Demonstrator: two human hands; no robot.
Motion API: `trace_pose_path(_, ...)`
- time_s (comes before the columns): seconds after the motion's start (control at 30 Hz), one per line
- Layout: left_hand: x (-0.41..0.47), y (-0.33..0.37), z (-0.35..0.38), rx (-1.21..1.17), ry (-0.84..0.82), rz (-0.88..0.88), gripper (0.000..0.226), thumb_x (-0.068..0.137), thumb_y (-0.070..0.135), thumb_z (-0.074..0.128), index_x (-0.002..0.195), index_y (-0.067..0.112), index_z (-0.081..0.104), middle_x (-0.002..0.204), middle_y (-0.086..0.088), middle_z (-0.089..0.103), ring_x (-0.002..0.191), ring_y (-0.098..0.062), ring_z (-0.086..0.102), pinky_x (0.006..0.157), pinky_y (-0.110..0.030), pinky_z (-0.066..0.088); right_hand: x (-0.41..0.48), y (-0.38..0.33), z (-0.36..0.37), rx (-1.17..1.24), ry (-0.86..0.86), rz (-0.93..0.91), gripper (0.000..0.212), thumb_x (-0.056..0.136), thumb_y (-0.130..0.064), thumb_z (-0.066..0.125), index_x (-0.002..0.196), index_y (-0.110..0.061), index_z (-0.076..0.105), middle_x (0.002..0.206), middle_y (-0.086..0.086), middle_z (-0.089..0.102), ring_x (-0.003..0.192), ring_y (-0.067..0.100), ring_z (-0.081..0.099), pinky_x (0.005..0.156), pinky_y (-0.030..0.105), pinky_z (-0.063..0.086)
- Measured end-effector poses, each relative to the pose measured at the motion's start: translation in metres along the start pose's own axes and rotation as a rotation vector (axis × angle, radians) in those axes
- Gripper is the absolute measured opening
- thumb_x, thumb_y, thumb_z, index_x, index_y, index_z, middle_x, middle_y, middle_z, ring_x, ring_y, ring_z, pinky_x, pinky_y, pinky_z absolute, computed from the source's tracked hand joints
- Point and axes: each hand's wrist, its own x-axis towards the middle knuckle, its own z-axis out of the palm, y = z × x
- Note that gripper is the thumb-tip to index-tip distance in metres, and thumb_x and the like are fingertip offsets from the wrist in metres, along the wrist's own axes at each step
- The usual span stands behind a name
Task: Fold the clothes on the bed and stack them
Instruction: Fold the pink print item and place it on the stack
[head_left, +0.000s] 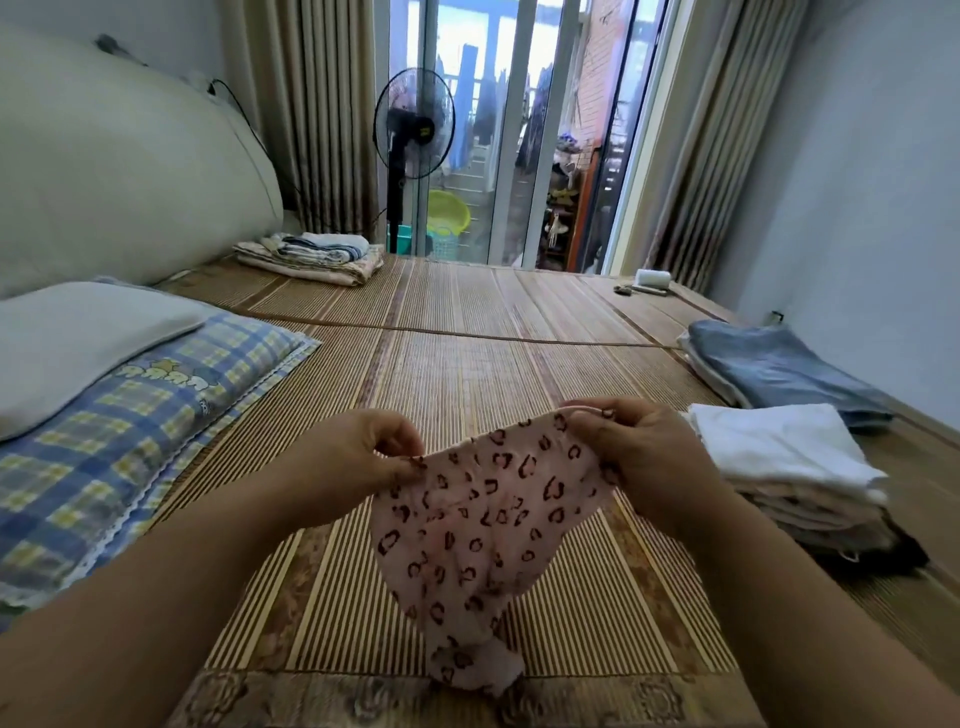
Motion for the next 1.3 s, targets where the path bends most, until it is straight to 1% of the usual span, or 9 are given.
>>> trace_pose_path(0.23,0.007,0.043,-0.046,0.302,-0.361,0.058,0.007,0.089,0.032,0.060,0.092,0.034,0.067,0.086,0.018,0.072,0.080,0.003,0.067,0.079,-0.027,0.056,0.033,-0.086,-0.024,-0.262,-0.066,-0.096,0.015,0.084,-0.018,0.069,0.076,-0.028,0.076,0.077,0.003,0.074,0.073,0.026,0.073,0.059,0.027,0.058)
trace_pose_path(0.4,0.008,0.087,-0.100,0.437,-0.121,0.181,0.045,0.066,0.073,0.043,0.069,0.035,0.067,0.067,0.021,0.065,0.058,0.003,0.058,0.050,-0.005,0.041,0.036,-0.112,-0.044,-0.324,-0.142,-0.091,0.014,0.072,-0.030,0.068,0.077,-0.017,0.069,0.076,0.012,0.071,0.074,0.029,0.070,0.069,0.038,0.060)
trace_pose_path(0.53,0.006,0.101,-0.111,0.252,0.107,0.258,0.050,0.063,0.073,0.047,0.065,0.029,0.071,0.060,0.006,0.066,0.047,-0.003,0.054,0.046,-0.008,0.042,0.035,-0.118,-0.048,-0.039,-0.270,0.006,0.011,0.079,-0.018,0.057,0.083,-0.008,0.055,0.076,0.014,0.064,0.073,0.027,0.064,0.064,0.034,0.059)
trace_pose_path(0.63,0.011,0.105,-0.109,0.170,0.159,0.240,0.026,0.074,0.050,0.066,0.064,0.027,0.067,0.061,0.014,0.066,0.054,0.002,0.061,0.045,-0.004,0.040,0.036,-0.117,-0.047,-0.018,-0.252,0.018,0.008,0.082,-0.014,0.055,0.085,-0.006,0.054,0.076,0.014,0.064,0.075,0.029,0.066,0.064,0.033,0.059)
trace_pose_path(0.73,0.017,0.106,-0.111,0.097,0.155,0.148,0.009,0.080,0.033,0.072,0.079,0.027,0.065,0.071,0.008,0.069,0.066,-0.001,0.067,0.047,-0.010,0.046,0.038,-0.118,-0.043,-0.129,-0.107,0.013,0.004,0.086,-0.004,0.060,0.088,-0.004,0.056,0.081,0.016,0.066,0.077,0.030,0.071,0.065,0.035,0.060)
trace_pose_path(0.83,0.022,0.106,-0.107,0.114,0.170,0.003,0.019,0.082,0.035,0.071,0.099,0.029,0.066,0.087,0.007,0.066,0.071,-0.007,0.067,0.054,-0.018,0.051,0.040,-0.115,-0.025,-0.226,0.120,0.042,0.010,0.085,-0.003,0.066,0.093,-0.007,0.061,0.087,0.016,0.067,0.073,0.027,0.072,0.065,0.039,0.061)
trace_pose_path(1.0,0.025,0.131,-0.064,-0.289,0.275,-0.264,0.018,0.080,0.019,0.067,0.088,0.005,0.061,0.077,-0.012,0.068,0.066,-0.026,0.067,0.060,-0.036,0.054,0.026,-0.098,0.043,-0.170,0.452,0.111,0.013,0.081,-0.019,0.071,0.085,-0.014,0.060,0.086,0.009,0.067,0.077,0.023,0.067,0.070,0.040,0.058)
trace_pose_path(1.13,0.020,0.155,-0.041,-0.495,0.210,-0.238,0.020,0.078,0.020,0.069,0.086,0.002,0.064,0.078,-0.015,0.066,0.068,-0.029,0.065,0.065,-0.040,0.058,0.008,-0.097,0.068,0.240,0.324,0.047,0.010,0.085,-0.016,0.068,0.093,-0.013,0.062,0.083,0.009,0.070,0.069,0.020,0.069,0.056,0.033,0.055)
trace_pose_path(1.3,0.000,0.166,-0.043,-0.552,0.120,-0.181,0.037,0.090,0.041,0.058,0.091,0.005,0.067,0.072,-0.007,0.068,0.060,-0.019,0.063,0.054,-0.029,0.050,-0.004,-0.099,0.057,0.166,0.040,0.025,0.043,0.077,-0.020,0.076,0.115,-0.020,0.056,0.107,0.006,0.068,0.089,0.020,0.071,0.075,0.036,0.060)
